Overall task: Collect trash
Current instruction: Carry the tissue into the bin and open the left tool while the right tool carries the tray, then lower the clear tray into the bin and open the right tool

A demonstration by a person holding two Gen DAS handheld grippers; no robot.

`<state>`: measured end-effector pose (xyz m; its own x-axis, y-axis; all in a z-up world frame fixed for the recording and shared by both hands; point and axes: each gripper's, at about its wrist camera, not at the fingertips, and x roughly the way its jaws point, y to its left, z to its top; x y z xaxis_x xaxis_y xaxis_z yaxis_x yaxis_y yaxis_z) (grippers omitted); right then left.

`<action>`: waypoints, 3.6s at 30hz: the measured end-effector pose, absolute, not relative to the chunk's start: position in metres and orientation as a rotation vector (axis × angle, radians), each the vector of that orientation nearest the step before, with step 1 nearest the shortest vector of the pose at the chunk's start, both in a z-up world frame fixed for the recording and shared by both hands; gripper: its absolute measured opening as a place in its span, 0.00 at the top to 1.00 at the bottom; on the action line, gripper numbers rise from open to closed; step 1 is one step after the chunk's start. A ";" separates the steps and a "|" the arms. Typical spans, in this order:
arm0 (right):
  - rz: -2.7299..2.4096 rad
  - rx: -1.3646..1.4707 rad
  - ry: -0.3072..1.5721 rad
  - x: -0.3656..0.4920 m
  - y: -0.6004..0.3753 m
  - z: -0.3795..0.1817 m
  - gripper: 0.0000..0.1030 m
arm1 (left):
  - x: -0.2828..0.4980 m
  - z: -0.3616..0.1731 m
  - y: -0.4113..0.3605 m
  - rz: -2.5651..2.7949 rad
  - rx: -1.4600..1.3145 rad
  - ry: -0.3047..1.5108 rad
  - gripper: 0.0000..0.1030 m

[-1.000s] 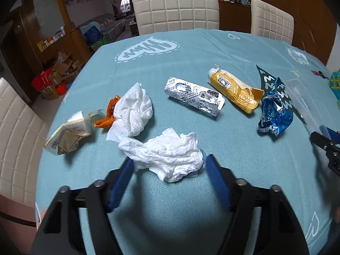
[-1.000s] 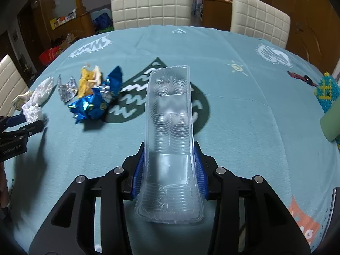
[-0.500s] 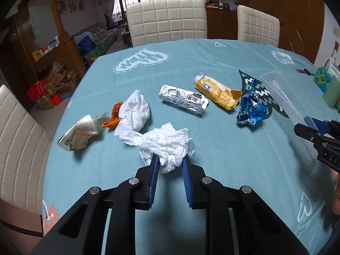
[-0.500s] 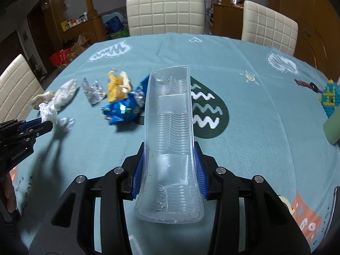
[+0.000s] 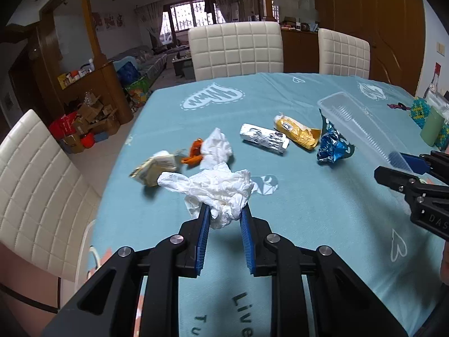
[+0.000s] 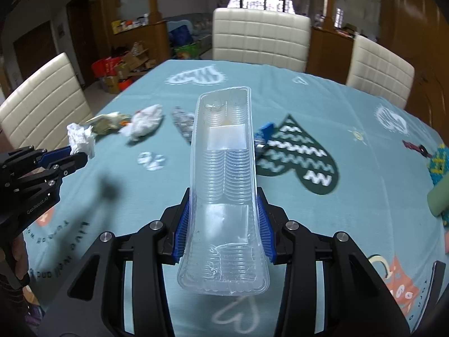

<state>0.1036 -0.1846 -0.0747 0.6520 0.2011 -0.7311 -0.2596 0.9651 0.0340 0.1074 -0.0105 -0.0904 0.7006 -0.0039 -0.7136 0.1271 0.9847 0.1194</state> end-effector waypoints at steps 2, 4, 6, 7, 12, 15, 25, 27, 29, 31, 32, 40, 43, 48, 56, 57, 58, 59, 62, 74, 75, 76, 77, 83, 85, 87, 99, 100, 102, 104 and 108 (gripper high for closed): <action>0.292 -0.102 0.804 0.099 -0.168 -0.072 0.57 | 0.101 -0.087 -0.002 -0.058 0.162 0.783 0.79; 0.322 -0.118 0.800 0.098 -0.153 -0.071 0.57 | 0.095 -0.085 0.007 -0.042 0.162 0.770 0.79; 0.351 -0.122 0.803 0.097 -0.140 -0.070 0.57 | 0.090 -0.083 0.016 -0.024 0.163 0.761 0.79; 0.364 -0.129 0.803 0.097 -0.133 -0.070 0.57 | 0.088 -0.083 0.022 -0.014 0.161 0.758 0.79; 0.414 -0.163 0.801 0.100 -0.098 -0.068 0.57 | 0.084 -0.084 0.052 0.031 0.131 0.758 0.79; 0.445 -0.189 0.801 0.103 -0.076 -0.067 0.57 | 0.083 -0.086 0.068 0.058 0.119 0.754 0.79; 0.582 -0.279 0.800 0.110 0.018 -0.068 0.57 | 0.076 -0.096 0.132 0.175 0.057 0.763 0.79; 0.611 -0.291 0.806 0.111 0.035 -0.071 0.57 | 0.073 -0.098 0.147 0.210 0.045 0.769 0.79; 0.640 -0.308 0.809 0.111 0.053 -0.073 0.57 | 0.069 -0.100 0.162 0.239 0.032 0.771 0.79; 0.665 -0.326 0.810 0.110 0.070 -0.077 0.57 | 0.066 -0.101 0.175 0.269 0.023 0.771 0.79; 0.674 -0.332 0.812 0.110 0.076 -0.078 0.57 | 0.064 -0.102 0.182 0.290 0.020 0.772 0.79; 0.720 -0.368 0.823 0.112 0.116 -0.085 0.56 | 0.062 -0.109 0.223 0.375 -0.016 0.779 0.79; 0.724 -0.367 0.825 0.117 0.124 -0.087 0.56 | 0.065 -0.112 0.231 0.386 -0.022 0.785 0.77; 0.732 -0.368 0.830 0.125 0.134 -0.088 0.56 | 0.068 -0.115 0.243 0.400 -0.034 0.783 0.76; 0.747 -0.364 0.852 0.132 0.139 -0.098 0.55 | 0.077 -0.122 0.249 0.419 -0.009 0.796 0.76; 0.747 -0.365 0.854 0.132 0.140 -0.099 0.55 | 0.078 -0.124 0.250 0.417 -0.011 0.799 0.76; 0.747 -0.366 0.857 0.133 0.139 -0.100 0.55 | 0.079 -0.124 0.250 0.416 -0.012 0.801 0.76; 0.746 -0.366 0.858 0.134 0.140 -0.101 0.55 | 0.080 -0.125 0.250 0.413 -0.013 0.805 0.76; 0.745 -0.361 0.859 0.135 0.139 -0.100 0.55 | 0.083 -0.127 0.252 0.409 -0.028 0.821 0.54; 0.759 -0.372 0.858 0.132 0.147 -0.099 0.54 | 0.067 -0.123 0.271 0.452 -0.119 0.807 0.23; 0.762 -0.374 0.857 0.131 0.148 -0.099 0.53 | 0.065 -0.122 0.271 0.456 -0.114 0.806 0.23; 0.766 -0.379 0.856 0.130 0.150 -0.100 0.53 | 0.064 -0.121 0.270 0.460 -0.110 0.805 0.23; 0.769 -0.381 0.855 0.129 0.151 -0.100 0.53 | 0.063 -0.120 0.271 0.464 -0.106 0.805 0.23; 0.789 -0.393 0.855 0.125 0.163 -0.101 0.52 | 0.055 -0.116 0.273 0.486 -0.082 0.797 0.23; 0.794 -0.399 0.853 0.123 0.166 -0.101 0.51 | 0.053 -0.116 0.274 0.487 -0.082 0.798 0.23; 0.797 -0.403 0.849 0.122 0.168 -0.101 0.51 | 0.052 -0.117 0.274 0.488 -0.082 0.801 0.23; 0.836 -0.362 0.817 0.119 0.171 -0.089 0.29 | 0.044 -0.110 0.280 0.528 -0.081 0.780 0.23; 0.829 -0.359 0.801 0.118 0.170 -0.087 0.28 | 0.043 -0.110 0.280 0.530 -0.082 0.778 0.23; 0.819 -0.372 0.784 0.116 0.168 -0.085 0.28 | 0.043 -0.109 0.281 0.529 -0.087 0.781 0.23; 0.797 -0.373 0.776 0.115 0.163 -0.084 0.28 | 0.044 -0.109 0.277 0.514 -0.095 0.784 0.23; 0.772 -0.360 0.783 0.115 0.147 -0.084 0.28 | 0.048 -0.109 0.264 0.483 -0.066 0.789 0.23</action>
<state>0.1151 0.1467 -0.0837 0.4596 0.4851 -0.7439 -0.7370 0.6757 -0.0147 0.0480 0.2638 -0.1093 0.6021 0.3921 -0.6955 -0.4408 0.8896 0.1200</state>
